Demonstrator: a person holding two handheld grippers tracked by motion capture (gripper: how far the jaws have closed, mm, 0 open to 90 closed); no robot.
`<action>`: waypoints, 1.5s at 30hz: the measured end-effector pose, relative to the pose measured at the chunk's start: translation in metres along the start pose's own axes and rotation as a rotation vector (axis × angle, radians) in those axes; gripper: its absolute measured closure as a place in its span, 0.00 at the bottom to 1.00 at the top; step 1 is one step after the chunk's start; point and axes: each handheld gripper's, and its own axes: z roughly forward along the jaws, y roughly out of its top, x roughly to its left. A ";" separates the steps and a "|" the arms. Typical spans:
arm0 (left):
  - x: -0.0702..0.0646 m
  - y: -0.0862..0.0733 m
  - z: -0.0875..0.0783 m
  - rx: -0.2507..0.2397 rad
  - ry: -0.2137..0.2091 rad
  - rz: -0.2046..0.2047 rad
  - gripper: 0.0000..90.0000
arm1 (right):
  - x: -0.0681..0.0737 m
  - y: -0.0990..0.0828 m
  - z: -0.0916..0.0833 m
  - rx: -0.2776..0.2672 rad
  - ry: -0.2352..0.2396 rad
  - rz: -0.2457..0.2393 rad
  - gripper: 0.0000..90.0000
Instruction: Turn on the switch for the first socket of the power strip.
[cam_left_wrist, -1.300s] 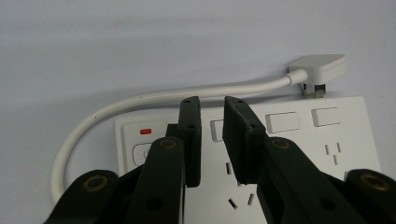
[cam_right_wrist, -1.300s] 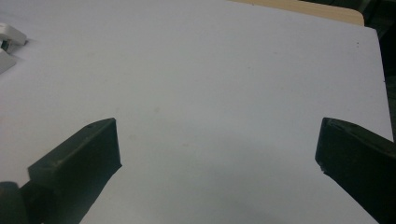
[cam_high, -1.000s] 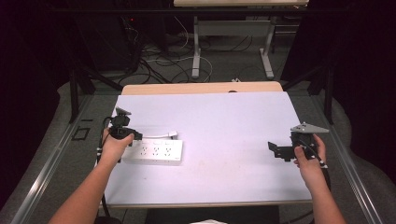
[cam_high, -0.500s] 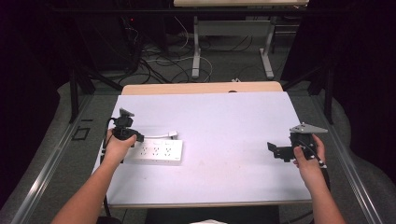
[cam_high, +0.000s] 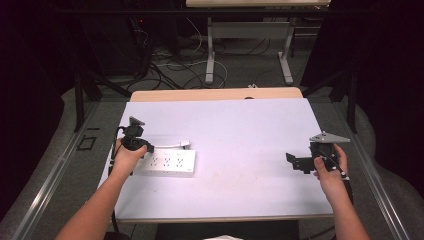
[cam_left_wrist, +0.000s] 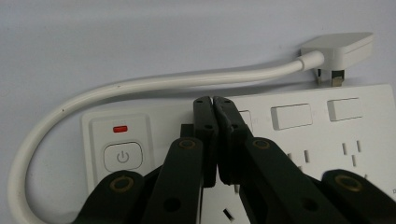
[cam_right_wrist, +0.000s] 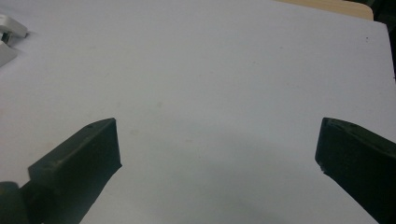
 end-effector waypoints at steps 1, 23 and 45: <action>0.000 0.000 0.000 -0.001 0.001 0.003 0.99 | 0.000 0.000 0.000 0.000 0.001 0.002 0.00; 0.000 -0.002 0.002 -0.005 0.018 0.010 1.00 | 0.001 0.000 0.002 0.002 0.004 -0.005 0.00; 0.002 -0.002 0.001 -0.007 -0.003 0.002 1.00 | 0.000 -0.001 0.003 0.009 0.004 0.002 0.00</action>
